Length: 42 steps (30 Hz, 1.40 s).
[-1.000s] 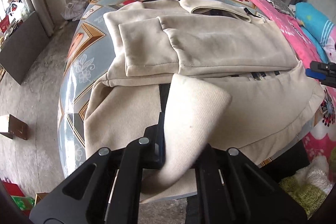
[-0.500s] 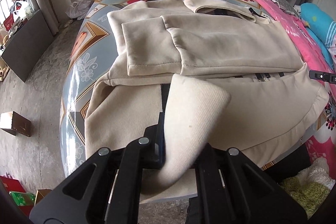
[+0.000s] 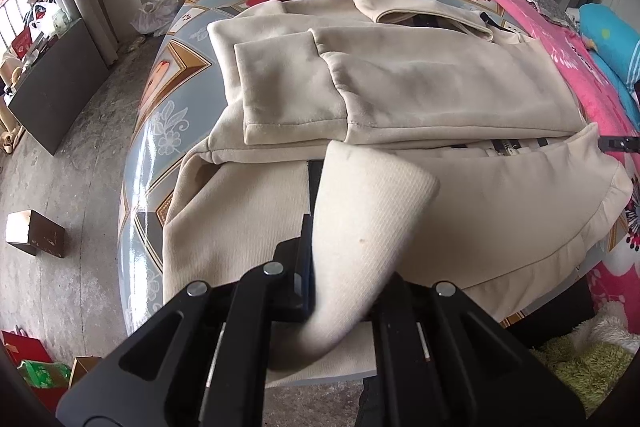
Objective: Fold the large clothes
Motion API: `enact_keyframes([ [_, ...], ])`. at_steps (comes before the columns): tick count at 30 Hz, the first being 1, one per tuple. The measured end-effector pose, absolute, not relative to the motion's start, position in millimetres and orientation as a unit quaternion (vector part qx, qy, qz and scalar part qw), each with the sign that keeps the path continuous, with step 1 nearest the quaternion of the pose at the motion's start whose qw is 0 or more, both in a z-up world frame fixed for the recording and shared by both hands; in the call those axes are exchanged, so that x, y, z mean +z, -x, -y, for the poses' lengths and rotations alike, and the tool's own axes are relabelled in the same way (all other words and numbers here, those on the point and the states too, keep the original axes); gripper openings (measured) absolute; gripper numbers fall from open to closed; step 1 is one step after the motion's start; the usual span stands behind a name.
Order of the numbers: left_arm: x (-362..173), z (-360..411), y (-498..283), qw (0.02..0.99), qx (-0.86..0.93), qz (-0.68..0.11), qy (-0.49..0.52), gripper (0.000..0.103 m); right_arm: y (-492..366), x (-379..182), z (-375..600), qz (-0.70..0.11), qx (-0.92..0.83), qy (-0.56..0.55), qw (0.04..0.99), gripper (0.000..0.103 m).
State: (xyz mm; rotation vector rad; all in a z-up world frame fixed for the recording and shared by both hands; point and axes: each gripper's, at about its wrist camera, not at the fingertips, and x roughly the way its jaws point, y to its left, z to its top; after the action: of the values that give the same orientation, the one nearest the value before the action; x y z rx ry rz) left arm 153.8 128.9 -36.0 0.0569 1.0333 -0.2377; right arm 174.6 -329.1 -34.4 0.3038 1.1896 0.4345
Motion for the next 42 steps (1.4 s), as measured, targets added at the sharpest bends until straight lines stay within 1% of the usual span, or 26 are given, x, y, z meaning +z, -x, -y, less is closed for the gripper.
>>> enact_keyframes([
  [11, -36, -131, -155, 0.861, -0.120, -0.493, -0.030, 0.008, -199, -48, 351, -0.550, 0.239, -0.241, 0.763, 0.052],
  [19, -37, -132, -152, 0.864, -0.127, -0.487, -0.029, 0.008, -195, -55, 364, -0.596, 0.289, -0.266, 0.700, 0.052],
  [23, -37, -134, -152, 0.865, -0.130, -0.484, -0.024, 0.008, -193, -53, 358, -0.600, 0.274, -0.252, 0.708, 0.052],
  [27, -37, -134, -151, 0.865, -0.132, -0.483, -0.024, 0.008, -190, -44, 338, -0.593, 0.242, -0.193, 0.743, 0.052],
  [29, -37, -134, -151, 0.866, -0.133, -0.482, -0.026, 0.008, -187, -38, 325, -0.592, 0.217, -0.146, 0.762, 0.045],
  [31, -37, -135, -150, 0.866, -0.134, -0.481, -0.027, 0.008, -183, -29, 315, -0.585, 0.209, -0.109, 0.776, 0.042],
  [33, -37, -135, -150, 0.866, -0.135, -0.481, -0.026, 0.008, -176, -17, 305, -0.566, 0.224, -0.083, 0.789, 0.042],
  [36, -37, -134, -150, 0.866, -0.137, -0.480, -0.026, 0.008, -172, -10, 299, -0.555, 0.249, -0.074, 0.790, 0.042],
  [40, -37, -134, -150, 0.866, -0.139, -0.479, -0.030, 0.008, -179, -19, 298, -0.564, 0.244, -0.065, 0.786, 0.042],
  [42, -37, -135, -149, 0.866, -0.140, -0.480, -0.031, 0.008, -185, -26, 307, -0.568, 0.238, -0.084, 0.784, 0.042],
])
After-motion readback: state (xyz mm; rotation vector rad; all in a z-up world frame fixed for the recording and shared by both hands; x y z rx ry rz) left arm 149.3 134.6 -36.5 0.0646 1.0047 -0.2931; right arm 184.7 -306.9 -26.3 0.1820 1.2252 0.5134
